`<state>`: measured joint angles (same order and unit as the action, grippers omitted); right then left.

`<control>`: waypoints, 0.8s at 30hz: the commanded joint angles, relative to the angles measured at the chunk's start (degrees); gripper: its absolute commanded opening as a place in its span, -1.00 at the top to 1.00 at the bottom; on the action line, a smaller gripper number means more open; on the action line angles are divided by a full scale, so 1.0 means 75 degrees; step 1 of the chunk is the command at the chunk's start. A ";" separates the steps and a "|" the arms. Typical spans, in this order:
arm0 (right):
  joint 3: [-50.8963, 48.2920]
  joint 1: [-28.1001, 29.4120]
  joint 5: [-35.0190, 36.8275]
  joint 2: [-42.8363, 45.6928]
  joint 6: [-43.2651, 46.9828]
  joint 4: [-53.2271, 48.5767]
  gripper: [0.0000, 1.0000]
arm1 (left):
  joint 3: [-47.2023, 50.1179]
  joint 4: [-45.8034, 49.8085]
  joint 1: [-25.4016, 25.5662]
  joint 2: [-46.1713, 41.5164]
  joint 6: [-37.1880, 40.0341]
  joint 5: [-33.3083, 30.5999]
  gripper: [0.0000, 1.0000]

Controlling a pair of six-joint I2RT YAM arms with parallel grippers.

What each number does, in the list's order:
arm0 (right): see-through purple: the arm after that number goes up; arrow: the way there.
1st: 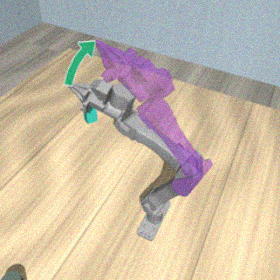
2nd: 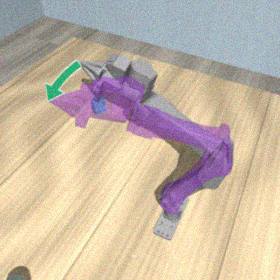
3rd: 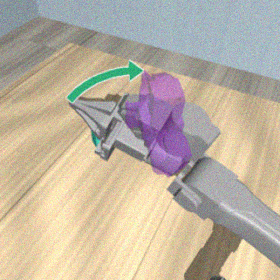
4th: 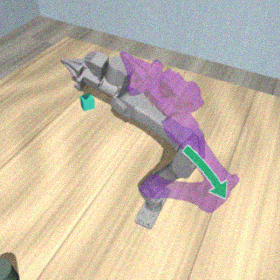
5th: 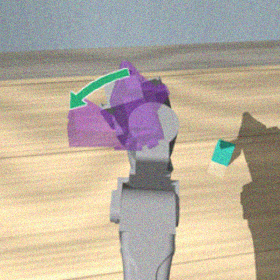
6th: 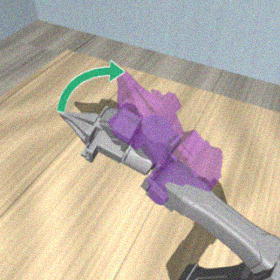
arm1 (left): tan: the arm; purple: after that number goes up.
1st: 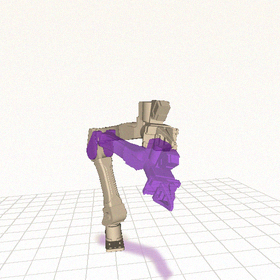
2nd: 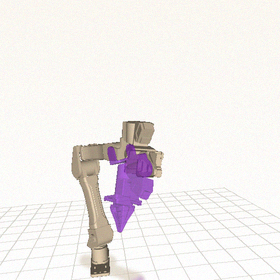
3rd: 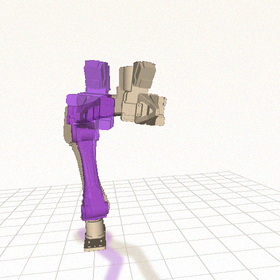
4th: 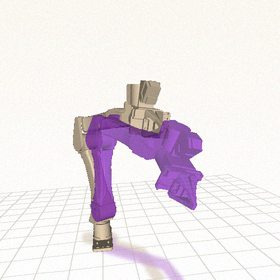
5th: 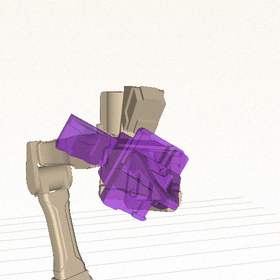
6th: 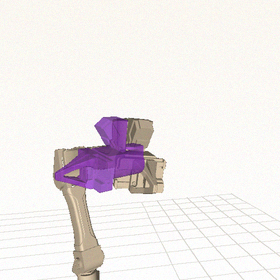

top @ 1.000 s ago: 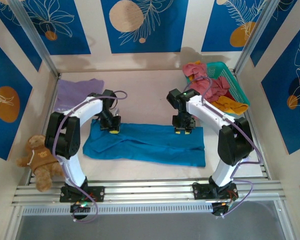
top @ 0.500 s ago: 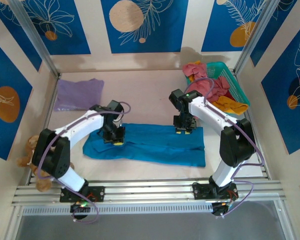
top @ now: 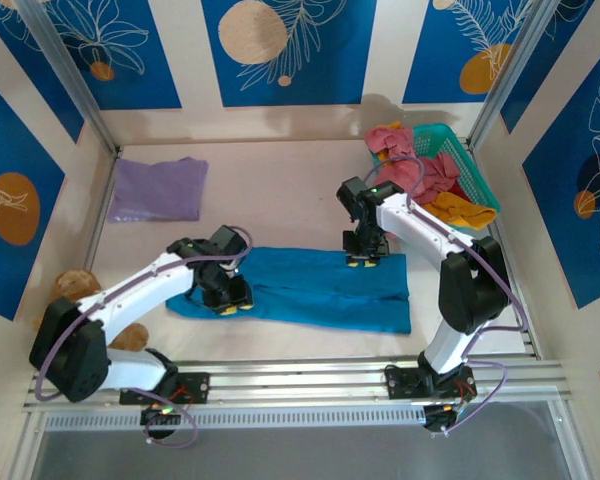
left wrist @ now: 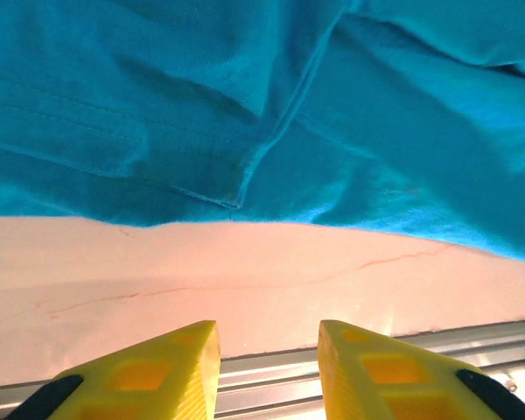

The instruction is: Fold and stack the t-shirts

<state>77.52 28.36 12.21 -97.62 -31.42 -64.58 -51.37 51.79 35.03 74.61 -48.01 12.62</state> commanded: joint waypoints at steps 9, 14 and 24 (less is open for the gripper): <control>0.0341 0.0572 -0.1800 -0.0629 -0.0190 0.0819 0.40 | -0.1234 0.0536 -0.4110 0.0413 0.2532 0.0381 0.11; 0.0465 0.0971 -0.2317 -0.1120 -0.0469 0.1263 0.40 | -0.1455 0.0159 -0.4782 0.1274 0.3051 0.0461 0.09; 0.0727 0.0965 -0.2744 -0.1746 -0.0540 0.1509 0.40 | -0.3070 -0.0016 -0.5254 0.3140 0.4143 -0.0227 0.18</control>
<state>81.32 35.99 -5.52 -110.52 -34.65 -53.19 -70.74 50.48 -3.44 95.55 -21.82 13.80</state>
